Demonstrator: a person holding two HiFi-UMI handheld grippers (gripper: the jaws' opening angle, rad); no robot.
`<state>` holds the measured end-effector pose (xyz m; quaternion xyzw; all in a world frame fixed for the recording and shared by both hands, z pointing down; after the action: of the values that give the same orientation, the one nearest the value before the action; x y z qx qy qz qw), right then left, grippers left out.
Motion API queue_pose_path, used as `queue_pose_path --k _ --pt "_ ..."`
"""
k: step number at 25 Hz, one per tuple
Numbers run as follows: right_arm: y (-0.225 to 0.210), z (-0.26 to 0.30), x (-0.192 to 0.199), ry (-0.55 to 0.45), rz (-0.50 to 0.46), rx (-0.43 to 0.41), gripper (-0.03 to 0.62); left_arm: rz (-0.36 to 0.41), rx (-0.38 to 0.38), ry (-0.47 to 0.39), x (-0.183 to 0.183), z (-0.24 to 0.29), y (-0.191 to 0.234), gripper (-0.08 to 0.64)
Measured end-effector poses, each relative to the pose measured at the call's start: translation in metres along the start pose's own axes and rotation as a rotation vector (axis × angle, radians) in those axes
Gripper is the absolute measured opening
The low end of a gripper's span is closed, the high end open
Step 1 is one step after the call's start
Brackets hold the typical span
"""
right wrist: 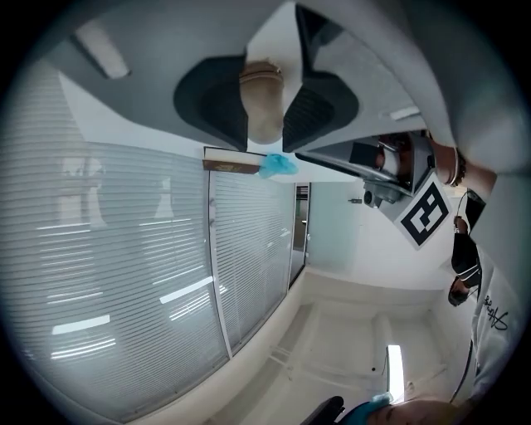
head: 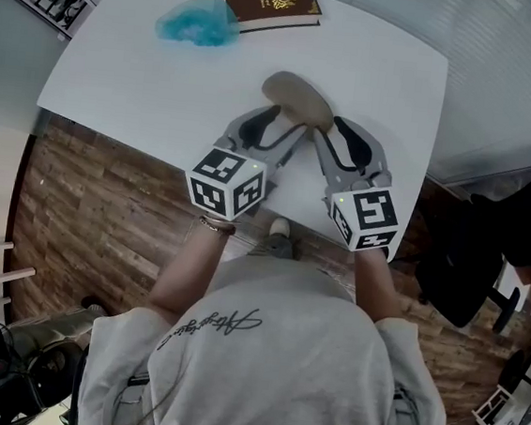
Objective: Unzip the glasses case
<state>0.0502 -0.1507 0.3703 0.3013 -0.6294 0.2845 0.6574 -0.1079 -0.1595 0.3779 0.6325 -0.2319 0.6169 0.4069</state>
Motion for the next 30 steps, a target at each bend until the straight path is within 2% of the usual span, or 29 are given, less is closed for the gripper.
queue_pose_path --k 6,17,30 --pt "-0.002 -0.007 -0.005 -0.038 0.001 0.013 0.118 0.041 -0.024 -0.058 -0.002 -0.006 -0.007 0.195" --pt "-0.002 -0.018 -0.014 -0.100 -0.011 0.017 0.012 0.093 -0.035 -0.118 -0.008 -0.009 -0.015 0.092" --pt "-0.002 -0.016 -0.021 -0.146 0.005 0.015 0.003 0.132 -0.030 -0.146 -0.012 -0.004 -0.018 0.021"
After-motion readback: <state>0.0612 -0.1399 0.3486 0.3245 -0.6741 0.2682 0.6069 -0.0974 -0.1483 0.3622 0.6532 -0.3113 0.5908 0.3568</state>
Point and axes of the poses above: the fingertips, and each gripper's own axes: z forward along the fingers, y to its left, x out of its underside, the point moved 8 cm from there along -z, backward along the fingers, and after that the axes turned 7 degrees about -y, right-handed, at the moved point
